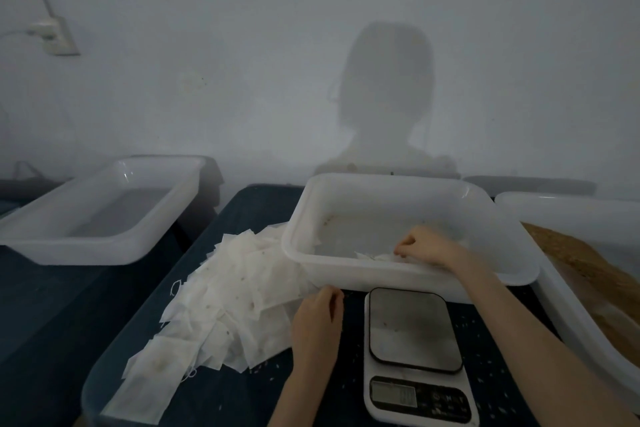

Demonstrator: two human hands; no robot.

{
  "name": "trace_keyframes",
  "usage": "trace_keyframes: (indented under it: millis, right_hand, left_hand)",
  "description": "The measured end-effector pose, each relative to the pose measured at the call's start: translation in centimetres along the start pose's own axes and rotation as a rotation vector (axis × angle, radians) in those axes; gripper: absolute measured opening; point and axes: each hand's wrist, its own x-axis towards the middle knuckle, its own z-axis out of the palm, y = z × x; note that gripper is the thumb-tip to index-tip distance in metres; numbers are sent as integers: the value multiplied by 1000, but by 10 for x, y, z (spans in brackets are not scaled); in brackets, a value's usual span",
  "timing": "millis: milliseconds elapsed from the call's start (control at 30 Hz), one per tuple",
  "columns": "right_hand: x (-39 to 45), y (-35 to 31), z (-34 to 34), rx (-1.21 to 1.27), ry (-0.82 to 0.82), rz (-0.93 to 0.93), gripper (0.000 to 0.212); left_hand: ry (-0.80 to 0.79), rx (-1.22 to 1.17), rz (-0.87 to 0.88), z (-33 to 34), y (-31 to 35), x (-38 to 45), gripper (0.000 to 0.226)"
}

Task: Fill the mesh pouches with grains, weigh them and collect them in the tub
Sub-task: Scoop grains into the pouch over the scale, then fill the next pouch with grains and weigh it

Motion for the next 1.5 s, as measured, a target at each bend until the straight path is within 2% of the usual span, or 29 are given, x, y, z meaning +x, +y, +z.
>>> trace_keyframes:
  millis: [33, 100, 200, 400, 467, 567, 667, 733, 900, 1000, 1167, 1300, 1400, 1500]
  right_hand:
    - [-4, -1, 0, -4, 69, -37, 22]
    - [-16, -5, -2, 33, 169, -133, 21]
    - [-35, -13, -5, 106, 187, -260, 18]
    - [-58, -29, -3, 137, 221, -360, 15]
    - [-64, -30, 2, 126, 196, -366, 16]
    - [-75, -33, 13, 151, 183, -396, 16]
    - [-86, -39, 24, 166, 173, -441, 15]
    - [-91, -44, 31, 174, 178, -472, 15]
    - [-99, -58, 41, 351, 228, -466, 25]
    - [-106, -60, 42, 550, 234, -436, 17]
    - [-115, -48, 36, 718, 265, -320, 22]
    - [-116, -34, 29, 809, 261, -195, 25]
    - [-117, -24, 23, 784, 256, -129, 27]
    - [-119, -14, 18, 653, 328, -77, 30]
  left_hand:
    - [4, 110, 36, -4, -1, 0, 10]
    - [23, 300, 20, -15, -7, 3, 17]
    - [73, 522, -70, -38, -20, 8, 28]
    - [-30, 676, -62, -61, -29, 21, 20]
    - [-16, 604, -74, -65, -28, 23, 18]
    - [96, 372, -154, -75, -18, 21, 18]
    - [252, 161, -150, -83, -3, 17, 15]
    - [289, 24, -131, -87, 13, 14, 12]
    - [122, -245, -24, -85, 58, 12, 8]
    - [-17, -330, 52, -73, 78, 12, 11]
    - [-96, -375, 106, -56, 87, 11, 22]
    - [-189, -365, 160, -46, 98, 14, 14]
    - [-200, -299, 171, -40, 107, 14, 10]
    - [-119, -207, 142, -34, 115, 15, 11]
